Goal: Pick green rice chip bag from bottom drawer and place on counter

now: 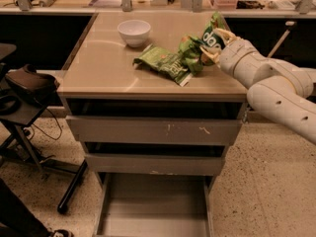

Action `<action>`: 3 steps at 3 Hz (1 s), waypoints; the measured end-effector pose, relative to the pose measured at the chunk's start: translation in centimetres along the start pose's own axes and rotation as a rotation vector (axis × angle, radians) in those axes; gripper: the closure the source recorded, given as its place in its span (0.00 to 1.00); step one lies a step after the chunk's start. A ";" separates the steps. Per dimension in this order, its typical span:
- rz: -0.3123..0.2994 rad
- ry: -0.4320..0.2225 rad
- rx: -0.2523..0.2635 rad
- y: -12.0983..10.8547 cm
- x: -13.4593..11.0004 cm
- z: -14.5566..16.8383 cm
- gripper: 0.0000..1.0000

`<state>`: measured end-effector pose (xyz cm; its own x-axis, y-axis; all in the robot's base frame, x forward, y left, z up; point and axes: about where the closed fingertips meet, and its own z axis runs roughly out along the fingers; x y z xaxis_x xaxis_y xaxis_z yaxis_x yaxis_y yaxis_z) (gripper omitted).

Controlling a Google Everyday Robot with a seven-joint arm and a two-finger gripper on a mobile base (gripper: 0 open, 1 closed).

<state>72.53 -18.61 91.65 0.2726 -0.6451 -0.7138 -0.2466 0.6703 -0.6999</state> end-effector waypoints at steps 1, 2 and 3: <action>-0.076 0.086 -0.030 -0.6 3.9 5.0 1.00; -0.080 0.086 -0.024 -1.1 3.6 5.7 0.81; -0.080 0.086 -0.024 -1.1 3.6 5.7 0.58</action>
Offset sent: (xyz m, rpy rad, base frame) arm 0.0529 -0.0099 -0.0206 -0.0896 0.0440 -0.0368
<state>79.03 -19.55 89.97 0.2122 -0.7258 -0.6544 -0.2501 0.6070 -0.7543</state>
